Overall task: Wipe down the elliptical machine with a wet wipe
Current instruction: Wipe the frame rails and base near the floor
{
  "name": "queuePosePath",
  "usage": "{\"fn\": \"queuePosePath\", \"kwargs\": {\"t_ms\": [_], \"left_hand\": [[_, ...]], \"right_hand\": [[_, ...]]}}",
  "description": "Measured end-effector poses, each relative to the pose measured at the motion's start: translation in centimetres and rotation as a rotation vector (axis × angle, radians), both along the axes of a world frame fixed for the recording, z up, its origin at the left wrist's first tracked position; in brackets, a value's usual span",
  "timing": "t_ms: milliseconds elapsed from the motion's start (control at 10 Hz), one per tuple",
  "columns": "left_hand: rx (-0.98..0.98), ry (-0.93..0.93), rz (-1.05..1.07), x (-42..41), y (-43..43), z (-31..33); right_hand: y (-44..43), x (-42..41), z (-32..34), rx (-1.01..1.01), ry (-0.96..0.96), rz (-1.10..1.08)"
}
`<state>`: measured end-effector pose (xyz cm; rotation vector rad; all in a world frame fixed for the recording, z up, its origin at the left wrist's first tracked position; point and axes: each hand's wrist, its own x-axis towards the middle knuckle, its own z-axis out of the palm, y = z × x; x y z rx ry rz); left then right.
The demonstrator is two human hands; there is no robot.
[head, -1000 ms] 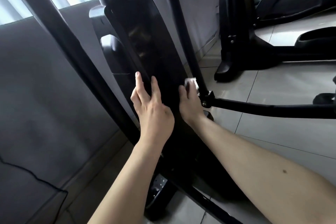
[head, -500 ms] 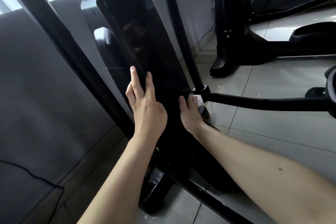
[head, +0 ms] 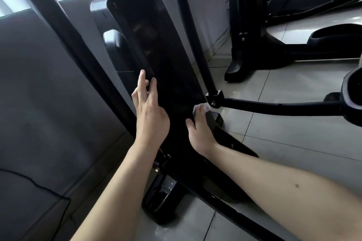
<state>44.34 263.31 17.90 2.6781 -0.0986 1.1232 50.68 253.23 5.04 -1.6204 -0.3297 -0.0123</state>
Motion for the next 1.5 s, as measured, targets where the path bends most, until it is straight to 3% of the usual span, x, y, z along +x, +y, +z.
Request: {"fn": "queuePosePath", "kwargs": {"t_ms": [100,300,400,500,600,700,800,1000,1100,1200,1300,1500], "left_hand": [[-0.012,-0.001,0.011,-0.3,0.0,0.4],[-0.049,-0.038,-0.009,-0.6,0.3,1.0],[-0.046,-0.046,-0.007,-0.8,0.6,1.1],[-0.039,-0.031,-0.011,-0.9,0.6,0.8],[-0.049,-0.021,-0.024,-1.1,0.3,0.5],[-0.101,-0.010,-0.036,-1.1,0.2,0.3],[-0.129,-0.030,-0.054,-1.1,0.4,0.5],[-0.157,-0.050,-0.101,-1.7,1.3,0.8],[-0.177,-0.019,-0.096,-2.0,1.7,0.9],[-0.171,0.012,-0.100,-2.2,1.8,0.8],[-0.176,0.039,-0.097,-2.3,1.7,0.6],[-0.175,0.084,-0.102,-2.0,1.5,-0.3]], "right_hand": [[-0.2,0.4,2.5,-0.024,-0.013,-0.049],[1.6,-0.7,10.7,-0.034,-0.470,-0.111],[1.3,-1.4,10.0,0.005,-0.571,-0.149],[0.3,-2.7,5.8,-0.065,-0.498,-0.228],[-0.4,-3.7,1.1,-0.090,-0.256,-0.188],[-0.7,-3.5,1.2,0.023,-0.031,-0.137],[-0.4,-2.8,6.4,0.334,0.062,-0.053],[0.6,-2.0,12.5,0.218,-0.313,-0.099],[0.2,-2.8,9.8,0.076,-0.302,-0.104],[-0.8,-3.6,3.8,-0.134,-0.194,-0.055],[-1.6,-3.7,1.4,-0.205,-0.068,-0.022],[-1.0,-1.4,9.2,-0.031,-0.300,-0.058]]}}
